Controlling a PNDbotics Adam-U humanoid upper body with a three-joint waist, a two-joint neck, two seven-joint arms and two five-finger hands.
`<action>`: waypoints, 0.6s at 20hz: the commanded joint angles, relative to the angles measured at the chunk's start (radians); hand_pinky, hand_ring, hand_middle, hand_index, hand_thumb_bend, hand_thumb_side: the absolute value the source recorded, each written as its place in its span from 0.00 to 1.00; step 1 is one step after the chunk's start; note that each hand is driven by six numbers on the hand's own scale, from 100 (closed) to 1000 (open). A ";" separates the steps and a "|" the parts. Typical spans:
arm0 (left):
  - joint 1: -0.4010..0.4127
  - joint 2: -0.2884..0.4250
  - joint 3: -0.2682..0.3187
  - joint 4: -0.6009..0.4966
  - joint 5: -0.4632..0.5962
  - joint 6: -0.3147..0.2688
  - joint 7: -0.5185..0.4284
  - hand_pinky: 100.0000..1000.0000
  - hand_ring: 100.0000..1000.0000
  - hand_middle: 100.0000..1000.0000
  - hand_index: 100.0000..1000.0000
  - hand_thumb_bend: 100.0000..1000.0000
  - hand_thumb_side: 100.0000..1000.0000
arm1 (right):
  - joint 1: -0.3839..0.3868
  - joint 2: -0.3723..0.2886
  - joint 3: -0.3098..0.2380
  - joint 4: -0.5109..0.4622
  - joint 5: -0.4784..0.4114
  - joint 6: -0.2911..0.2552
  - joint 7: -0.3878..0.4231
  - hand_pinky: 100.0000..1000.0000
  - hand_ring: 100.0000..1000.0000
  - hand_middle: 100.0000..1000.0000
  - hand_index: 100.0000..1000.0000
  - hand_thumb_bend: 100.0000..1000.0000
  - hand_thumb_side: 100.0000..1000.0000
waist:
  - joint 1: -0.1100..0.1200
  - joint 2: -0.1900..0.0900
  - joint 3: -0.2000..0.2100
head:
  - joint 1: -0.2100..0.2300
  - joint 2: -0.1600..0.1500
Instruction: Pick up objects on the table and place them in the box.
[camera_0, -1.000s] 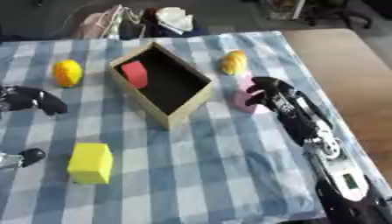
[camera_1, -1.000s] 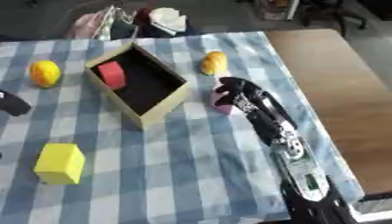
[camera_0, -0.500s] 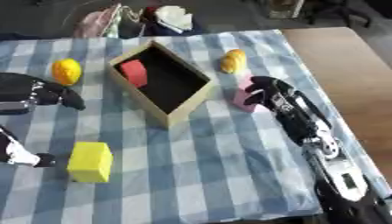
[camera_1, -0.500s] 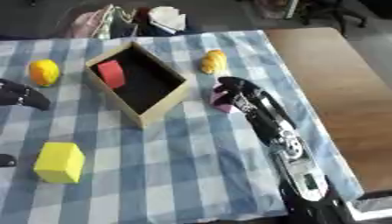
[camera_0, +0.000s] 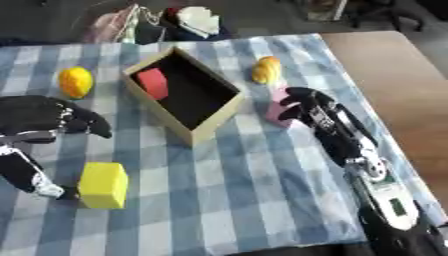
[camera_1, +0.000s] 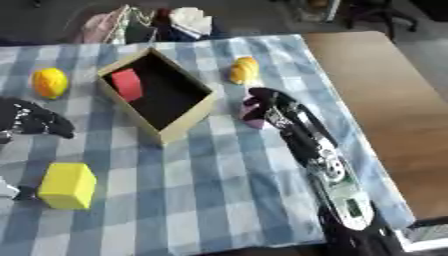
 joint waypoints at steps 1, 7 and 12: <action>-0.005 0.006 -0.002 0.011 -0.048 -0.241 -0.197 0.81 0.76 0.82 0.91 0.50 0.58 | -0.014 -0.007 0.000 -0.014 -0.003 0.000 0.003 0.74 0.58 0.64 0.80 0.00 0.65 | -0.008 -0.023 -0.001 | 0.001 0.001; 0.012 -0.014 -0.013 0.045 -0.106 -0.260 -0.165 0.80 0.75 0.80 0.90 0.47 0.61 | -0.015 -0.006 -0.001 -0.015 -0.002 0.000 0.002 0.74 0.58 0.64 0.80 0.00 0.65 | -0.008 -0.022 -0.002 | 0.000 0.000; 0.023 -0.028 -0.014 0.061 -0.128 -0.265 -0.157 0.79 0.73 0.78 0.87 0.43 0.54 | -0.015 -0.007 -0.002 -0.015 -0.002 -0.001 0.002 0.74 0.58 0.64 0.80 0.00 0.65 | -0.008 -0.021 -0.002 | 0.000 0.000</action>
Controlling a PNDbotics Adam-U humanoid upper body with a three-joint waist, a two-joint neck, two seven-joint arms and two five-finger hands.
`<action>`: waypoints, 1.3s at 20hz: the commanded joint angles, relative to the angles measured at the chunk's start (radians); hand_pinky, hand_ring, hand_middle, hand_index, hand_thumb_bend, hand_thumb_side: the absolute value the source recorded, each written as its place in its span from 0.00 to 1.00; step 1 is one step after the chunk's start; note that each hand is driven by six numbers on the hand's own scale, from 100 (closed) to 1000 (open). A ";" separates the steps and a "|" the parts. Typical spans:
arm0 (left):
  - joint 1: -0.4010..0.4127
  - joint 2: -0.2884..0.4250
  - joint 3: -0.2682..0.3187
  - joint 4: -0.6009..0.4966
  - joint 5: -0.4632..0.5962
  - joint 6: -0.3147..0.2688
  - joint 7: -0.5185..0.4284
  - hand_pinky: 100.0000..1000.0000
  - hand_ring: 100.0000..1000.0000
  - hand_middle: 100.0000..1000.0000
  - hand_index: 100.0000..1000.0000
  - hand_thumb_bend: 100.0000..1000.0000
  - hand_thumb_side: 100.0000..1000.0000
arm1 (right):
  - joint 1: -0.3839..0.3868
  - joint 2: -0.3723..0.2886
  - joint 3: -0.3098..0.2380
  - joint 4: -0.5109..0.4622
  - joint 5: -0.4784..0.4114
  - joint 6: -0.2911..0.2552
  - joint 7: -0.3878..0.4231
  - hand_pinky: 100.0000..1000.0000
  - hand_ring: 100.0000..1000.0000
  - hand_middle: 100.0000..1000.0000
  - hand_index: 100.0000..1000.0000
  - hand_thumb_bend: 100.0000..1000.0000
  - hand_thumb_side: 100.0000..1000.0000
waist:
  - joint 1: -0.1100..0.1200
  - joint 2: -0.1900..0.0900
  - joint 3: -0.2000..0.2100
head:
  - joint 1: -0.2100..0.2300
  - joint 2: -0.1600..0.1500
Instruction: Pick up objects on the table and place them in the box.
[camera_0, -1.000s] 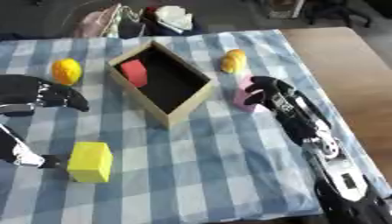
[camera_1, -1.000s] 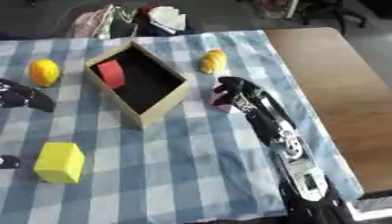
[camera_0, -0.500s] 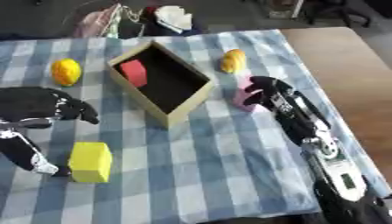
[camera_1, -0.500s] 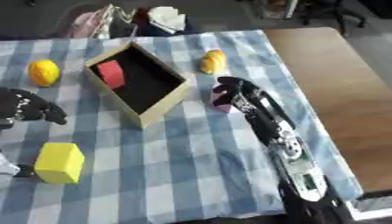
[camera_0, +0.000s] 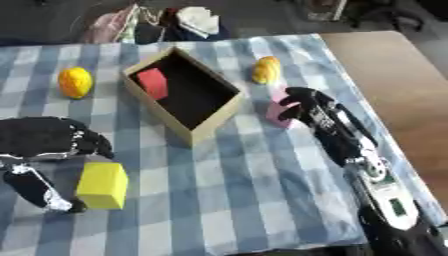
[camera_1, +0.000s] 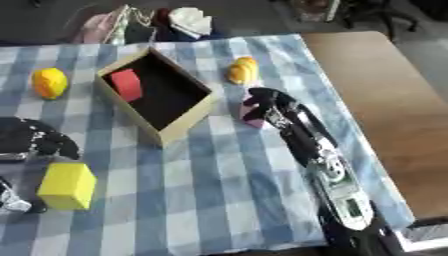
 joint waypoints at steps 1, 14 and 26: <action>-0.007 0.010 0.005 0.002 -0.013 -0.214 -0.203 0.79 0.73 0.77 0.87 0.42 0.52 | -0.015 -0.007 -0.002 -0.015 -0.002 0.000 0.001 0.74 0.58 0.64 0.80 0.00 0.65 | -0.008 -0.021 -0.001 | 0.000 0.000; 0.014 -0.020 0.062 -0.003 0.044 -0.144 -0.031 0.72 0.58 0.55 0.68 0.10 0.27 | -0.015 -0.008 -0.005 -0.015 -0.002 0.000 -0.002 0.74 0.58 0.64 0.80 0.00 0.65 | -0.008 -0.021 0.002 | -0.007 -0.002; -0.174 -0.057 0.106 0.054 0.124 -0.099 -0.013 0.72 0.58 0.56 0.69 0.14 0.26 | -0.016 0.000 0.002 -0.015 -0.006 0.001 0.003 0.74 0.58 0.64 0.80 0.00 0.65 | -0.016 -0.025 -0.014 | 0.002 -0.005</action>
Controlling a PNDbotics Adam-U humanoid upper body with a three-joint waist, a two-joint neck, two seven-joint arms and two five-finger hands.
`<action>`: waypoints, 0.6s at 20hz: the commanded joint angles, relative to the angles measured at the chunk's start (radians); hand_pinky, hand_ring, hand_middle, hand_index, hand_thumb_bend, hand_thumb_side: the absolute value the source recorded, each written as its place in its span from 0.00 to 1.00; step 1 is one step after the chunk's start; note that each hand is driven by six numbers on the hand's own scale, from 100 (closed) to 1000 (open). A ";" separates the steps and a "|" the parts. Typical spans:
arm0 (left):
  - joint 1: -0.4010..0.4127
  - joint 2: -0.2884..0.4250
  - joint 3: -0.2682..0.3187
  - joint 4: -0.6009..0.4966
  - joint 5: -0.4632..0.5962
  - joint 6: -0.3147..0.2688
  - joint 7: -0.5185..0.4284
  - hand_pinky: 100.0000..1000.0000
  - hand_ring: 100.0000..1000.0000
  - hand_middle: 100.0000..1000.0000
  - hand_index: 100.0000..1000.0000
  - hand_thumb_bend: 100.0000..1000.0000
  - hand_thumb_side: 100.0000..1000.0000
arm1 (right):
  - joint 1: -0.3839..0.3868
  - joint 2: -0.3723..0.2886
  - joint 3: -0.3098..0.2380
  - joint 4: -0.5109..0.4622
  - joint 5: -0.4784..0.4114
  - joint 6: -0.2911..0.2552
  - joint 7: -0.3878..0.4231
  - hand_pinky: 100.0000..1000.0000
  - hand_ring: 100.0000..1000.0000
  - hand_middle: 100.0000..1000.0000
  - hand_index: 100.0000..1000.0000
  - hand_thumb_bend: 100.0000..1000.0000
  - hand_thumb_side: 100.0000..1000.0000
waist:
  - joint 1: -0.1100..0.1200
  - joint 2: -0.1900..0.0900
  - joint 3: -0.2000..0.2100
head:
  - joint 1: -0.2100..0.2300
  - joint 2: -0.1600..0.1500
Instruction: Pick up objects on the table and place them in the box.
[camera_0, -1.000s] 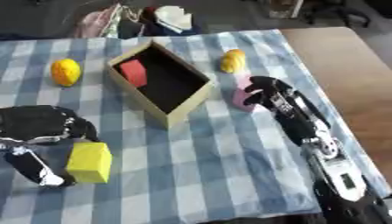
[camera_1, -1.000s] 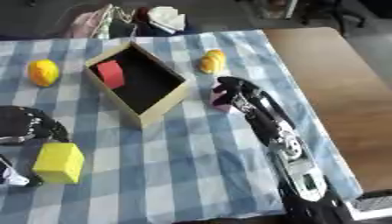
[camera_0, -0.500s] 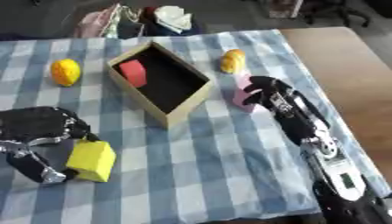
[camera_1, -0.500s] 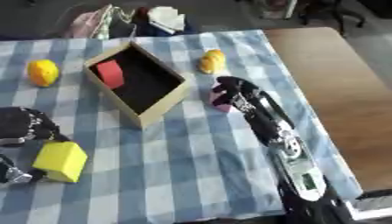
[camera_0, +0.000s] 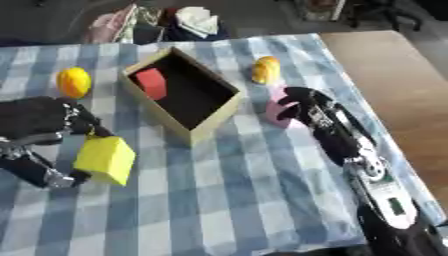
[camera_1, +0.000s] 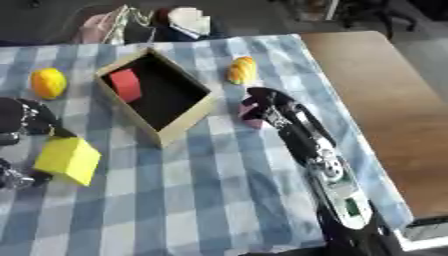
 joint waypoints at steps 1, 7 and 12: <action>-0.070 -0.015 0.019 0.040 0.004 -0.055 -0.053 0.72 0.59 0.56 0.69 0.14 0.27 | -0.017 0.001 0.003 -0.015 -0.006 0.001 0.004 0.74 0.58 0.64 0.80 0.00 0.65 | -0.014 -0.025 -0.006 | 0.006 -0.004; -0.184 -0.114 0.030 0.181 -0.060 -0.070 -0.019 0.73 0.59 0.56 0.70 0.16 0.26 | -0.022 0.015 0.010 -0.017 -0.011 0.002 0.011 0.74 0.58 0.64 0.80 0.00 0.65 | -0.023 -0.021 -0.027 | 0.022 -0.007; -0.251 -0.220 0.057 0.302 -0.129 -0.091 0.026 0.73 0.59 0.56 0.70 0.14 0.23 | -0.029 0.027 0.019 -0.017 -0.015 0.003 0.020 0.74 0.58 0.64 0.80 0.00 0.65 | -0.034 -0.016 -0.048 | 0.041 -0.011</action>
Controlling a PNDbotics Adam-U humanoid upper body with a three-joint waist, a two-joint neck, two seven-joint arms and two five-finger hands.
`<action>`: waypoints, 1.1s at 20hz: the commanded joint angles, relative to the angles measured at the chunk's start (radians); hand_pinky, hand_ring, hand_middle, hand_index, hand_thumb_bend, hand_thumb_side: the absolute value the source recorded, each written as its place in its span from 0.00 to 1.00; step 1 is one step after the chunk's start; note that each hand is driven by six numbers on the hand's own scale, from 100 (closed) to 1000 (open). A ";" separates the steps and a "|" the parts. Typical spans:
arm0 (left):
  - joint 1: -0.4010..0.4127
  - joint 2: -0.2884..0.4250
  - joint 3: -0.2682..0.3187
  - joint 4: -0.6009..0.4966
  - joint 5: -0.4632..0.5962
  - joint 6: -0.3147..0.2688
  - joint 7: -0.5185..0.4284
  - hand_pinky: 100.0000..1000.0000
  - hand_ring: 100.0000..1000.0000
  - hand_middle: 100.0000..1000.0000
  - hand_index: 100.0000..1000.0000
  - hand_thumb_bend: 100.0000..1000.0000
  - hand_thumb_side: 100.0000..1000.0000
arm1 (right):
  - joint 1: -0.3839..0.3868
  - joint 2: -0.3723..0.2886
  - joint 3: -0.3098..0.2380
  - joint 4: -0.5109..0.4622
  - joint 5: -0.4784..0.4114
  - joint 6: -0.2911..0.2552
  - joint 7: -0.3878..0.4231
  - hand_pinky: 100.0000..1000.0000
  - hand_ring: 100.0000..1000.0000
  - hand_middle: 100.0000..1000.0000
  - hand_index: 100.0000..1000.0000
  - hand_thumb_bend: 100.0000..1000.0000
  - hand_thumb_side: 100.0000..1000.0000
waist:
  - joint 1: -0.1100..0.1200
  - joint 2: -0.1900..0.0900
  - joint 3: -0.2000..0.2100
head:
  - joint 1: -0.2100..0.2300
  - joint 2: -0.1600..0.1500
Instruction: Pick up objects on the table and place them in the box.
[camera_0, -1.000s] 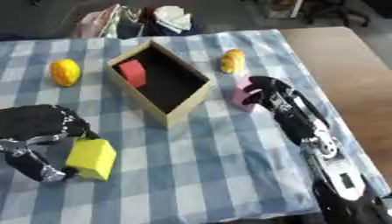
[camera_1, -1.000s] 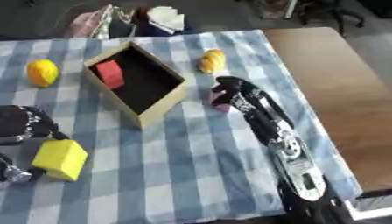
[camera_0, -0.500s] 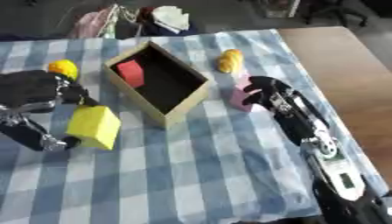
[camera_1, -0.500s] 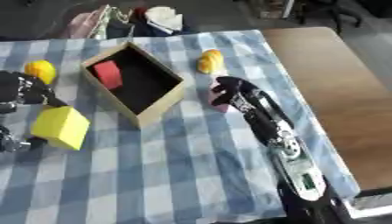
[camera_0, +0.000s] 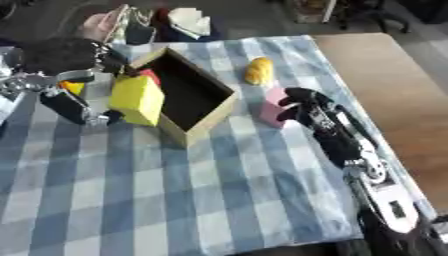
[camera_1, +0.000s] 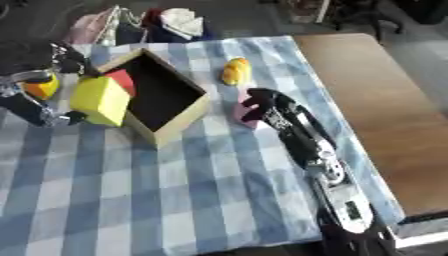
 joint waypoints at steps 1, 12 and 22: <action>-0.048 -0.047 0.030 0.054 -0.046 -0.058 -0.003 0.73 0.59 0.57 0.71 0.17 0.23 | -0.018 0.002 0.003 -0.018 -0.009 -0.001 0.006 0.74 0.58 0.64 0.80 0.00 0.65 | -0.015 -0.015 -0.005 | 0.013 -0.007; -0.069 -0.123 0.014 0.086 -0.246 -0.117 0.114 0.75 0.67 0.68 0.81 0.34 0.34 | -0.023 0.016 0.012 -0.018 -0.011 0.002 0.016 0.74 0.58 0.64 0.80 0.00 0.65 | -0.018 -0.014 -0.024 | 0.031 -0.008; -0.065 -0.131 0.034 0.150 -0.481 -0.104 0.253 0.77 0.71 0.75 0.88 0.45 0.38 | -0.023 0.018 0.012 -0.018 -0.011 0.002 0.016 0.74 0.58 0.64 0.80 0.00 0.65 | -0.019 -0.013 -0.026 | 0.031 -0.009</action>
